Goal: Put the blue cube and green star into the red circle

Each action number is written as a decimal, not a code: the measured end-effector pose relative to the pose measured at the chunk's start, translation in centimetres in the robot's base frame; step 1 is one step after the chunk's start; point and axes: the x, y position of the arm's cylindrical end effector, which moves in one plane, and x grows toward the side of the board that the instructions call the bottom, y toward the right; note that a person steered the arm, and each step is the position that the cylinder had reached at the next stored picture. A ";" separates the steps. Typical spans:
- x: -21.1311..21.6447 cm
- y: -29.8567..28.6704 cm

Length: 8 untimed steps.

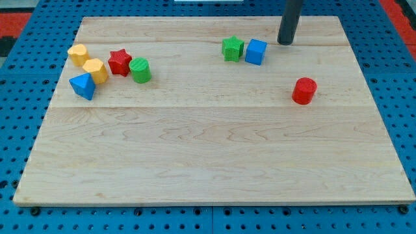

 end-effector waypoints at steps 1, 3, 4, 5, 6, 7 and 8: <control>-2.8 -2.2; 1.4 -14.5; 3.5 -6.3; 6.4 0.5; 8.4 2.9; 4.6 3.6; 7.6 9.4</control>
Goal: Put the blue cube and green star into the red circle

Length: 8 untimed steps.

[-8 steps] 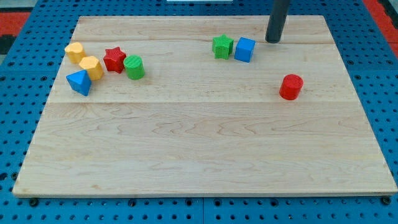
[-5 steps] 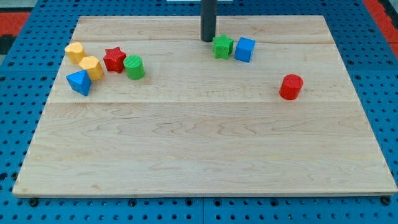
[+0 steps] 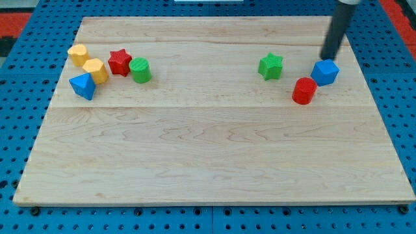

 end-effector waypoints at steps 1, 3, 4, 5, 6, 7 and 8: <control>3.2 0.2; 0.3 -1.3; 2.0 -2.3; 2.0 -2.4; -3.4 -9.7; -2.7 -15.4; 3.3 -14.7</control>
